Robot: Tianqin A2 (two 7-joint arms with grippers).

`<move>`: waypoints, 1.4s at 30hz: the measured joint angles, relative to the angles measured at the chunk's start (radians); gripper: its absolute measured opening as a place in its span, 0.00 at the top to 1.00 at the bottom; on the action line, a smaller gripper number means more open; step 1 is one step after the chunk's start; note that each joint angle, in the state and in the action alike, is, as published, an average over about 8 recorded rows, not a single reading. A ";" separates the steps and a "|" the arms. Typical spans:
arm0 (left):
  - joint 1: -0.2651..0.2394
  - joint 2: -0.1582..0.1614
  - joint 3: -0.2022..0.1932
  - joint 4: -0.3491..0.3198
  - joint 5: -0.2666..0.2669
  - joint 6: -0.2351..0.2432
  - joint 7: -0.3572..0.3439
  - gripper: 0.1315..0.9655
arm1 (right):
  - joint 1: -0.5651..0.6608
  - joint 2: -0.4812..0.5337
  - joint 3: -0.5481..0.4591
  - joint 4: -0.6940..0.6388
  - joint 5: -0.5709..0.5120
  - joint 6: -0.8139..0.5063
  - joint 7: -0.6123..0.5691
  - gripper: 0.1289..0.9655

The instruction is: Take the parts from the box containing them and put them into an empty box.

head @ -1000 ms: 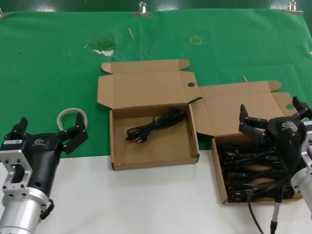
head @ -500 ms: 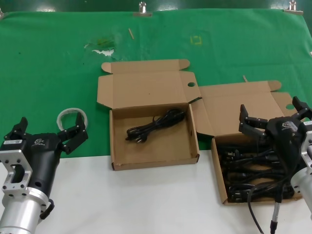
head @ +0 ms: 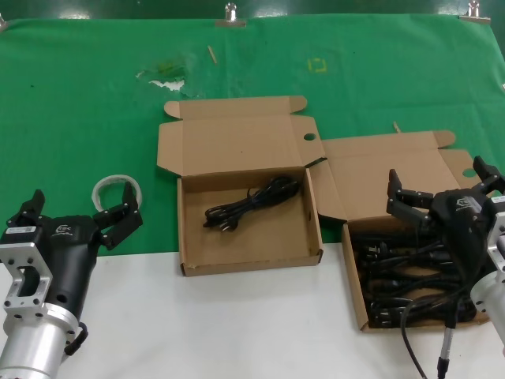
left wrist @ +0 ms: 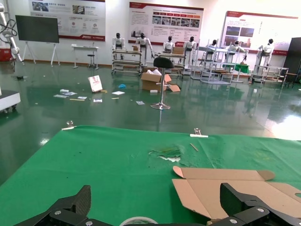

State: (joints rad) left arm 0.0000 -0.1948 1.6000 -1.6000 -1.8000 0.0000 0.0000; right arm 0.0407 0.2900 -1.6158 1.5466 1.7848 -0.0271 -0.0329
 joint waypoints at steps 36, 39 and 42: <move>0.000 0.000 0.000 0.000 0.000 0.000 0.000 0.00 | 0.000 0.000 0.000 0.000 0.000 0.000 0.000 0.00; 0.000 0.000 0.000 0.000 0.000 0.000 0.000 0.00 | 0.000 0.000 0.000 0.000 0.000 0.000 0.000 0.00; 0.000 0.000 0.000 0.000 0.000 0.000 0.000 0.00 | 0.000 0.000 0.000 0.000 0.000 0.000 0.000 0.00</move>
State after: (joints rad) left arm 0.0000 -0.1948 1.6000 -1.6000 -1.8000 0.0000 0.0000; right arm 0.0407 0.2900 -1.6158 1.5466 1.7848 -0.0271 -0.0329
